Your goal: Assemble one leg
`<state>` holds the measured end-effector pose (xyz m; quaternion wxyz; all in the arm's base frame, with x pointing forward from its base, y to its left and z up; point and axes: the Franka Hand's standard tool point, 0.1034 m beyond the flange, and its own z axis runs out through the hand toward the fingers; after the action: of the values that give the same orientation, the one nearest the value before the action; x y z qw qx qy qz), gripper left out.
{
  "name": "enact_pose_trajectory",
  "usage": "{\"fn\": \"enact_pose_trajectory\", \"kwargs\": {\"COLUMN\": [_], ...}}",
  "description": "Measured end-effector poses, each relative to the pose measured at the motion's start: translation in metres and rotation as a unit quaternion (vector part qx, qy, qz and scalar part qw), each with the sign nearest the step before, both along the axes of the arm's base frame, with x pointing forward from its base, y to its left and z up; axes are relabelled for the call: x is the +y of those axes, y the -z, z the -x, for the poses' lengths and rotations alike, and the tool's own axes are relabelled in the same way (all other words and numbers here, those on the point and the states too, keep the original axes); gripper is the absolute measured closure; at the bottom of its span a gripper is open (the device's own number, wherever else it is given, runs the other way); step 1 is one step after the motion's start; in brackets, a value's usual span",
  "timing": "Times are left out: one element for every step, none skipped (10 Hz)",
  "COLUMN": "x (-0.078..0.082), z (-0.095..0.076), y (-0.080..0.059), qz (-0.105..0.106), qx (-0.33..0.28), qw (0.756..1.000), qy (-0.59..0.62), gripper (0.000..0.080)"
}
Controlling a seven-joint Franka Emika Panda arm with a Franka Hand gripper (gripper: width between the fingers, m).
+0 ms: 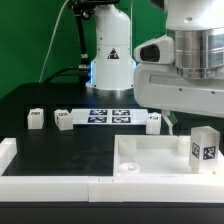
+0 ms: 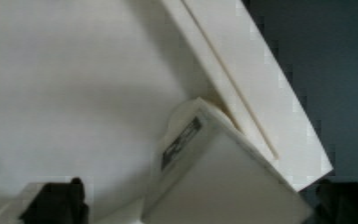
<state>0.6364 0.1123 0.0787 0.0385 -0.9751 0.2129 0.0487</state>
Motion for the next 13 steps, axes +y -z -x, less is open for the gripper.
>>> {"fn": "enact_pose_trajectory", "kwargs": {"x": [0.001, 0.003, 0.005, 0.003, -0.003, -0.006, -0.005, -0.005, -0.005, -0.005, -0.005, -0.005, -0.005], "z": [0.000, -0.002, -0.003, -0.003, -0.004, -0.004, -0.004, -0.004, -0.004, -0.004, -0.004, -0.004, -0.004], "y": [0.000, 0.000, 0.001, 0.001, 0.001, 0.001, 0.001, 0.001, 0.001, 0.001, 0.001, 0.001, 0.001], "qz": [0.002, 0.004, 0.003, 0.000, -0.004, -0.007, -0.007, -0.007, -0.006, -0.005, -0.005, -0.005, -0.003], "qx": [-0.006, -0.017, -0.027, -0.030, -0.035, -0.038, -0.039, -0.038, -0.038, -0.037, -0.036, -0.036, -0.031], "qw": [0.999, 0.996, 0.989, 0.984, 0.970, 0.959, 0.960, 0.960, 0.962, 0.967, 0.967, 0.968, 0.981], "qy": [-0.049, -0.092, -0.146, -0.173, -0.242, -0.279, -0.278, -0.278, -0.271, -0.253, -0.252, -0.247, -0.189], "gripper": [0.0150, 0.0150, 0.0150, 0.0150, 0.0150, 0.0150, 0.0168, 0.0168, 0.0339, 0.0491, 0.0491, 0.0509, 0.0509]}}
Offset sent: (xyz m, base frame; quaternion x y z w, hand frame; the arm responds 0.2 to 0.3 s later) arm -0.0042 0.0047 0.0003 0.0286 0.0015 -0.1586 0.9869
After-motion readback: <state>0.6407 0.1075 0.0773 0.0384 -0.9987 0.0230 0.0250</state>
